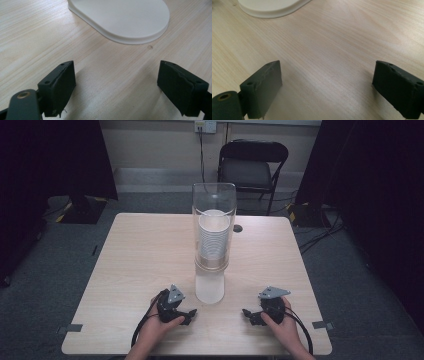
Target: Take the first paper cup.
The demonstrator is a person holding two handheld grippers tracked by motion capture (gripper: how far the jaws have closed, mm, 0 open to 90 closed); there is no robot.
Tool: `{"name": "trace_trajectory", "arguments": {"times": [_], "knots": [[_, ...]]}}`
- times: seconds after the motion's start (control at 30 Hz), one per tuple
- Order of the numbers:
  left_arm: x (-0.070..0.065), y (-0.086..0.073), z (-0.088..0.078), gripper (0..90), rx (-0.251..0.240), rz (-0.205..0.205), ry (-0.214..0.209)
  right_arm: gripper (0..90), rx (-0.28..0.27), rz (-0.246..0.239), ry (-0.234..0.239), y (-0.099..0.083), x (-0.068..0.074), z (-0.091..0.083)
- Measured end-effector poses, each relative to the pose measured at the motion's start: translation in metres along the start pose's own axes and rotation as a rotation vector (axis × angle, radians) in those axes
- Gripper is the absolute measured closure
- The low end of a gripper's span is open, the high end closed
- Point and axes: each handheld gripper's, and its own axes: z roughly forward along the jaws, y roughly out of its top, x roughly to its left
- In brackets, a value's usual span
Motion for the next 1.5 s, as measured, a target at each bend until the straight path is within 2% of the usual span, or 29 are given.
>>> {"name": "trace_trajectory", "arguments": {"times": [0.13, 0.43, 0.5, 0.57, 0.6, 0.67, 0.8, 1.0, 1.4, 1.5], "knots": [[0.001, 0.0, -0.001, 14.4, 0.008, 0.015, 0.005, 8.1, 0.0, -0.001, -0.001, 0.0, 0.0, 0.0], [0.0, 0.0, 0.0, 14.1, 0.005, 0.01, 0.004, 8.0, -0.001, 0.007, -0.014, 0.001, 0.004, 0.001], [0.0, 0.0, 0.0, 14.0, 0.002, 0.004, 0.003, 8.7, 0.002, -0.007, -0.001, 0.002, 0.006, 0.001], [0.0, 0.0, 0.0, 14.0, 0.002, 0.005, 0.004, 17.9, 0.009, -0.011, 0.003, 0.006, 0.007, 0.001], [0.0, 0.0, 0.0, 14.0, 0.002, 0.005, 0.004, 18.4, -0.001, -0.014, 0.021, 0.008, 0.008, 0.001], [0.0, 0.0, 0.0, 14.0, 0.002, 0.004, 0.004, 15.2, -0.004, -0.006, 0.026, 0.01, 0.01, 0.002], [0.0, 0.0, 0.0, 14.0, 0.002, 0.004, 0.004, 16.9, -0.009, -0.019, 0.055, 0.024, 0.018, 0.005], [0.0, 0.0, 0.0, 14.0, 0.003, 0.006, 0.004, 17.6, -0.046, -0.037, 0.11, 0.049, 0.028, 0.004], [0.0, 0.0, 0.0, 13.9, 0.003, 0.005, 0.004, 17.1, -0.112, -0.072, 0.149, 0.088, 0.039, 0.002], [0.0, 0.0, 0.0, 13.9, 0.003, 0.005, 0.003, 14.1, -0.13, -0.059, 0.171, 0.095, 0.041, 0.002]]}}
